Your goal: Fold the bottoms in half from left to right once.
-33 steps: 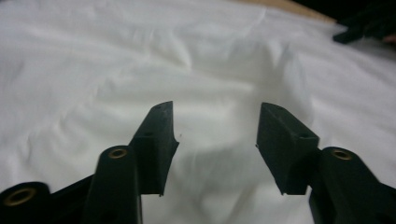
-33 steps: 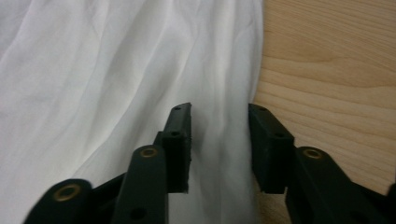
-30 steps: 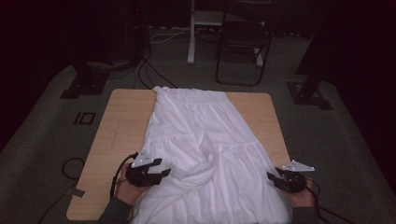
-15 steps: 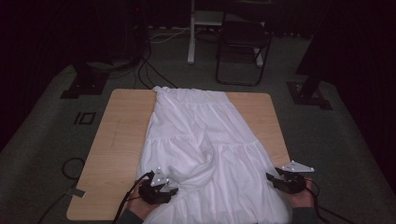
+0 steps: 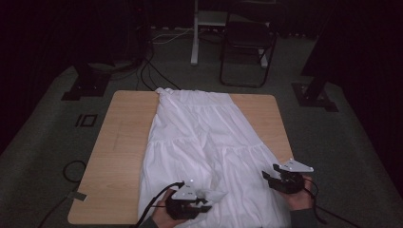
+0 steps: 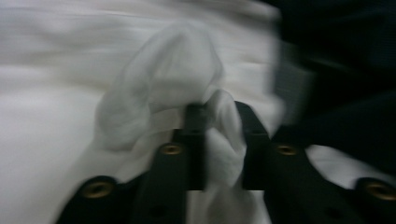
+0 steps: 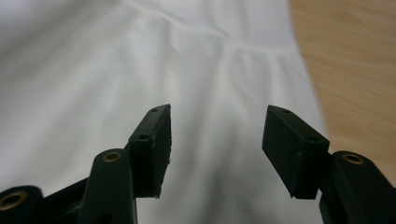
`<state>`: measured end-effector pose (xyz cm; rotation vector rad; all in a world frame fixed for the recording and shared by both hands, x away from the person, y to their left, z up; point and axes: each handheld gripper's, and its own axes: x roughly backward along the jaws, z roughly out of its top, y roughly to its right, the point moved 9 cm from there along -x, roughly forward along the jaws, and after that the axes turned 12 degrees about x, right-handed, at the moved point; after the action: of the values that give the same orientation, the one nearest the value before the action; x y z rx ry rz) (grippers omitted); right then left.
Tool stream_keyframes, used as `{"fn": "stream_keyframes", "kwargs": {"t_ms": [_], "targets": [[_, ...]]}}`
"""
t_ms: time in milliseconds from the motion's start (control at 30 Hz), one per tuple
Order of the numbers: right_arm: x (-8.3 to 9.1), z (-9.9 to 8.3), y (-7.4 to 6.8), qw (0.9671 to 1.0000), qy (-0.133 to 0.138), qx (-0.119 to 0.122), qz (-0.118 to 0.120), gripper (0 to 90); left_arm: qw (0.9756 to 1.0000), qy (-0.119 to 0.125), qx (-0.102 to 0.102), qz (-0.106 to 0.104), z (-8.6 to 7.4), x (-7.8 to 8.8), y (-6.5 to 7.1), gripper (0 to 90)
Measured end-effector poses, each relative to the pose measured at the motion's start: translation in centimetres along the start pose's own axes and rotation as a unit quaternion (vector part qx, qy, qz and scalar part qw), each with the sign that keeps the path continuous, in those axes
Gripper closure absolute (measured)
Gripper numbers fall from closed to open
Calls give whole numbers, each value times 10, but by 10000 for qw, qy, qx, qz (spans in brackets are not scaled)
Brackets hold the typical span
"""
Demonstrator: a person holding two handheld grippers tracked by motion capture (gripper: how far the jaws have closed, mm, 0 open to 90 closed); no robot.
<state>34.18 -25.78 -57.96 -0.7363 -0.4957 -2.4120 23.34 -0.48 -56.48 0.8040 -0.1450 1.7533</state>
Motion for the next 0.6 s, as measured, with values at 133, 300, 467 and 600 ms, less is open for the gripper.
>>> {"fn": "stream_keyframes", "kwargs": {"t_ms": [133, 300, 467, 600], "targets": [[0, 25, -29, 9988, 204, 256, 356, 428, 9993, 312, 70, 177, 8, 17, -8, 500], [-5, 47, -61, 9950, 413, 491, 762, 440, 9916, 623, 363, 1078, 3, 57, -49, 470], [-20, 51, -75, 9933, 354, 475, 991, 450, 9727, 741, 719, 2076, -18, 92, -98, 451], [-41, 52, -96, 9901, 227, 555, 1269, 388, 9594, 794, 1026, 2506, -36, 108, -123, 408]]}}
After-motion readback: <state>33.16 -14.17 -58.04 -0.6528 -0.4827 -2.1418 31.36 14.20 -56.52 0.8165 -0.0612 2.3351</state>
